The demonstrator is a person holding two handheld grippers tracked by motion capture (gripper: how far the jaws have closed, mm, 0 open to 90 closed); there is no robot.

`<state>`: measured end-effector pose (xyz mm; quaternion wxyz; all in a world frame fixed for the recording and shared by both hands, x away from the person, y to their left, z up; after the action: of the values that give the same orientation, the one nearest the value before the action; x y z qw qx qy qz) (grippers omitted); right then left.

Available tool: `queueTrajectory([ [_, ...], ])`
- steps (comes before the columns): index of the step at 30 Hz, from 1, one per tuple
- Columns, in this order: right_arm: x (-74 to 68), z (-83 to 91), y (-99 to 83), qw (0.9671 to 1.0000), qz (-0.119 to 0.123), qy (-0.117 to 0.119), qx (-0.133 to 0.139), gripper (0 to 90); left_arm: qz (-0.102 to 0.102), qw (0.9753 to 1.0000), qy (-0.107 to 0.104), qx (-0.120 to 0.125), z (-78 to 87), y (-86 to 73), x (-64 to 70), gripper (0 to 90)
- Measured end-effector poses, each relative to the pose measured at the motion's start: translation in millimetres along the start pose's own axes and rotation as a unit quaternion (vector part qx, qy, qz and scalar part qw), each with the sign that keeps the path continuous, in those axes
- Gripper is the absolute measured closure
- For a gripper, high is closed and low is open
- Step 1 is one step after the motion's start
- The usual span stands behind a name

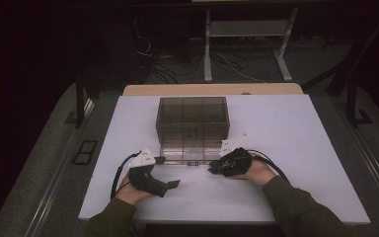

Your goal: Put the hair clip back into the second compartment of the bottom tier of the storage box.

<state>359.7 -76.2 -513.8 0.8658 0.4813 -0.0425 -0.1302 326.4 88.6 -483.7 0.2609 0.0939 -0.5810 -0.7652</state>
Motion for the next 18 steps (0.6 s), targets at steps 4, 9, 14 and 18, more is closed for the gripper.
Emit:
queueTrajectory([
  [4,2.2,-1.1,-3.0,1.0000,0.007,-0.003,-0.006,73.7,-0.001,1.0000,0.000,0.000,0.4,0.2,-0.1,0.0],
  [9,3.6,-2.1,-4.2,0.9999,0.009,-0.008,-0.006,74.6,-0.001,1.0000,-0.001,0.000,0.1,0.1,0.2,0.0],
  [14,4.6,-4.5,-5.9,0.9997,0.018,-0.010,-0.009,77.0,-0.001,1.0000,0.000,0.000,0.2,0.1,0.1,0.0],
  [18,4.1,-5.1,-6.3,0.9997,0.016,-0.014,-0.008,77.8,-0.002,1.0000,-0.001,-0.001,0.0,0.0,0.3,0.0],
])
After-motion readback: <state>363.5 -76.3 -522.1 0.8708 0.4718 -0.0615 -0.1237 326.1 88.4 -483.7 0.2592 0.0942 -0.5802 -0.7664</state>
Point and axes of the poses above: each handheld gripper's, and its own axes: z roughly backward along the jaws, y roughly out of its top, x roughly to its right, the point moved 10 cm from there along -z, roughly forward along the jaws, and after that the axes turned 12 degrees about x, right-handed, at the moved point
